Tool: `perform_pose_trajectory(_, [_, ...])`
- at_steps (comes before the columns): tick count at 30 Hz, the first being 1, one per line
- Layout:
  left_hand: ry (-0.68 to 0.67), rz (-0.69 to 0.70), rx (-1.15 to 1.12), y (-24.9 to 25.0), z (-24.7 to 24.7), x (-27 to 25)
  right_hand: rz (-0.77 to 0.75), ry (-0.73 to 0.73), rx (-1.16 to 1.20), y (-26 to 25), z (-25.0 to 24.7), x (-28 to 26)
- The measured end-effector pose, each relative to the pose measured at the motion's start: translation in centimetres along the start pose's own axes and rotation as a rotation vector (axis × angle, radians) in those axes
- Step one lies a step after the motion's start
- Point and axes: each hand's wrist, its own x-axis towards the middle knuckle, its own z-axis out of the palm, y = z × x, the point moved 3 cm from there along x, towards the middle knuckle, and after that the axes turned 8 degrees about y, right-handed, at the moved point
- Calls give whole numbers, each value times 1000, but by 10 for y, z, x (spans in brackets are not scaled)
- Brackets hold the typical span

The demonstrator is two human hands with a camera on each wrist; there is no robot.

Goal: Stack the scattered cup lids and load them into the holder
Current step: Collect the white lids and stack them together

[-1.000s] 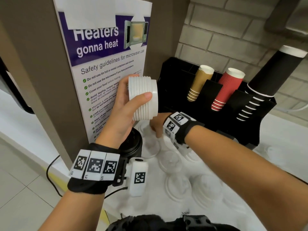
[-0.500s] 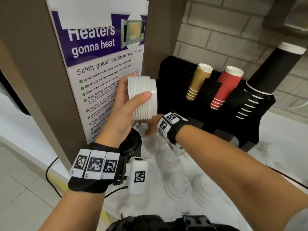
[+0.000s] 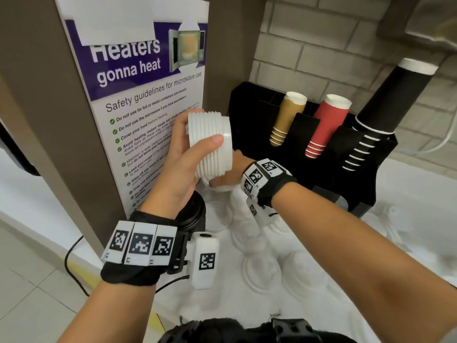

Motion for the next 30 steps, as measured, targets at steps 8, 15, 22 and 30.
perform_pose_trajectory(8, [-98, -38, 38, -18, 25, -7, 158, 256, 815, 52, -63, -100])
perform_pose_trajectory(15, [-209, -136, 88, -52, 48, -22, 314, 517, 1403, 67, -32, -197])
perform_pose_trajectory(22, [-286, -199, 111, -81, 79, -48, 404, 652, 1399, 65, -19, -228])
perform_pose_trajectory(30, [-409, -252, 129, -86, 92, -60, 381, 671, 1321, 63, -27, -248])
